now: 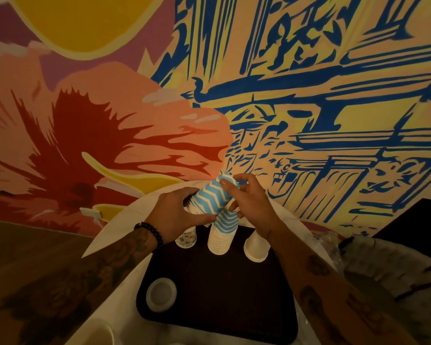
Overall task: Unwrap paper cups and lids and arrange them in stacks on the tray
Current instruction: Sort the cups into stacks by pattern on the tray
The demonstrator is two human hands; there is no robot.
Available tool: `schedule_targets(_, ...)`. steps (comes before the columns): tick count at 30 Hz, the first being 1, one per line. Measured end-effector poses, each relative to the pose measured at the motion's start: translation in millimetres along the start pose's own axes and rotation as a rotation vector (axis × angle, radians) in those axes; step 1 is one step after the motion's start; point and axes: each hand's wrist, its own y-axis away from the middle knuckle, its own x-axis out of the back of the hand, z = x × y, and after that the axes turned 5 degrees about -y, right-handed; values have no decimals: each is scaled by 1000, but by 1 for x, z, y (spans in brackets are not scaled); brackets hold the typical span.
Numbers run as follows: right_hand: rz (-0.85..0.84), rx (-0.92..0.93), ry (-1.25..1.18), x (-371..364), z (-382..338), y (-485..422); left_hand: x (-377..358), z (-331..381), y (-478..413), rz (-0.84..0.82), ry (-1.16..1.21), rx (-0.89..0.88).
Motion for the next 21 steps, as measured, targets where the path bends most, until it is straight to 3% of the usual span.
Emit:
schedule_targets(10,44,88,-45,4,-4,2,0,-6,-3,-4,11,28)
schedule_targets(14,190,137,-105,18,-12,-9,4,-18,-4,-16,-7,65)
schedule_targets(21,259,348,179,39,-12,-20,10,-44,-13,33,64,203)
